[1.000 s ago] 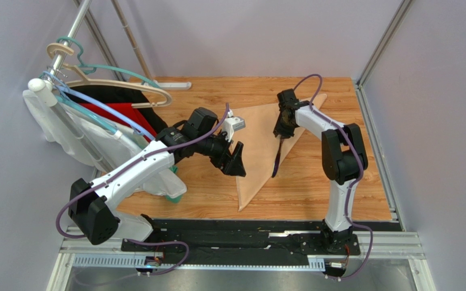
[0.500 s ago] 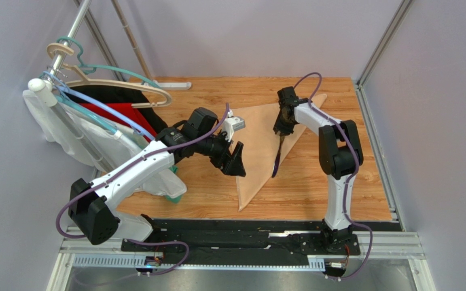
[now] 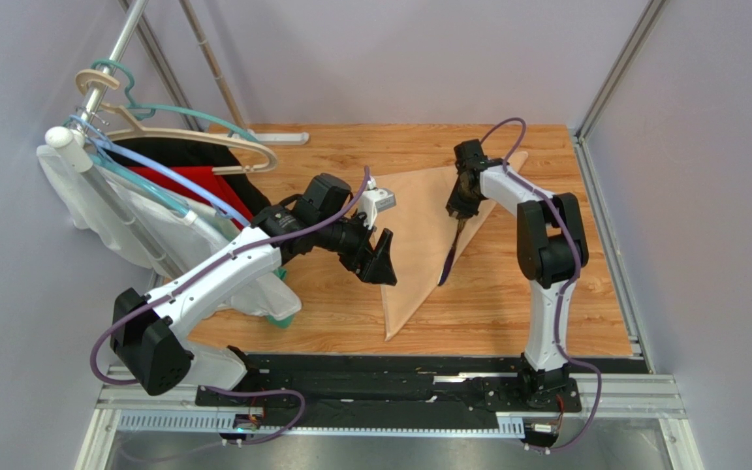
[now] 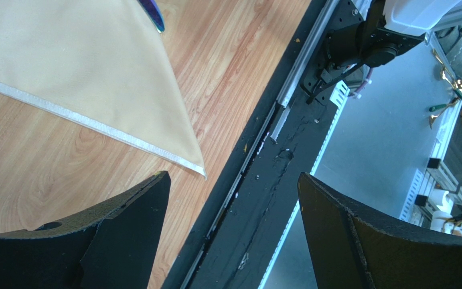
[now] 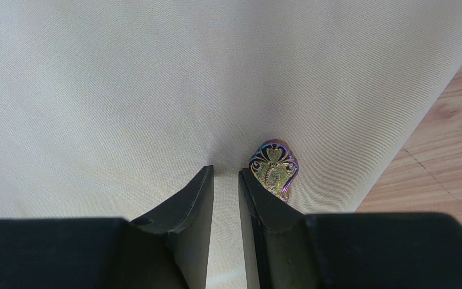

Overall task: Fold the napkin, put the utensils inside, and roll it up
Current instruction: Place the utensil onto the napkin

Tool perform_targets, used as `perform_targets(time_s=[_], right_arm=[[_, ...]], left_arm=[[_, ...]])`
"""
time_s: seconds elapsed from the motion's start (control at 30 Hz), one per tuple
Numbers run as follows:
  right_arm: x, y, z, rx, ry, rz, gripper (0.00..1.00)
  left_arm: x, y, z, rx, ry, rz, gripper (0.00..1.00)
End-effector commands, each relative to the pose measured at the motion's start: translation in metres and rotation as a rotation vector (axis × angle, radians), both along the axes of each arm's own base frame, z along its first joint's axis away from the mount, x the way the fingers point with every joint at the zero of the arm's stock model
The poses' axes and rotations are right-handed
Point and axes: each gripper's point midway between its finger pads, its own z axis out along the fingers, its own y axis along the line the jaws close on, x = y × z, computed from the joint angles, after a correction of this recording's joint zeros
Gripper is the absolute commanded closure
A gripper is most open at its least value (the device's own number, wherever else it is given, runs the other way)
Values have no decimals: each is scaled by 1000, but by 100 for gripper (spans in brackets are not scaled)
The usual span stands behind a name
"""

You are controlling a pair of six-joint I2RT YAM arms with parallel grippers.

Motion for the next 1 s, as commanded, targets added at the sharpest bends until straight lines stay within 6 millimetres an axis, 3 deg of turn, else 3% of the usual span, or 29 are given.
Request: perform_targets(time_s=[0.0, 0.37, 0.6, 0.67, 0.7, 0.73, 0.83, 0.93, 0.97], right_arm=[[2, -16, 0, -35, -16, -48, 72], [-11, -37, 6, -74, -6, -76, 73], [-18, -34, 19, -47, -15, -71, 72], [-24, -33, 35, -37, -44, -67, 72], [-34, -33, 32, -35, -31, -58, 72], [-38, -32, 48, -22, -66, -50, 72], [-65, -24, 53, 32, -64, -4, 71], [-93, -23, 49, 11, -33, 33, 70], [-99, -23, 57, 20, -54, 40, 70]], left_arm=[[1, 0, 7, -23, -25, -4, 13], [1, 0, 7, -24, -28, -5, 13], [4, 1, 1, -4, -23, 9, 13], [10, 2, -4, 15, -31, 34, 13], [12, 2, -9, 29, -26, 43, 13], [17, 4, -14, 53, -40, 69, 13], [24, 1, -20, 89, -42, 110, 13], [23, -11, -16, 83, -65, 117, 13], [22, -16, -18, 82, -62, 112, 13]])
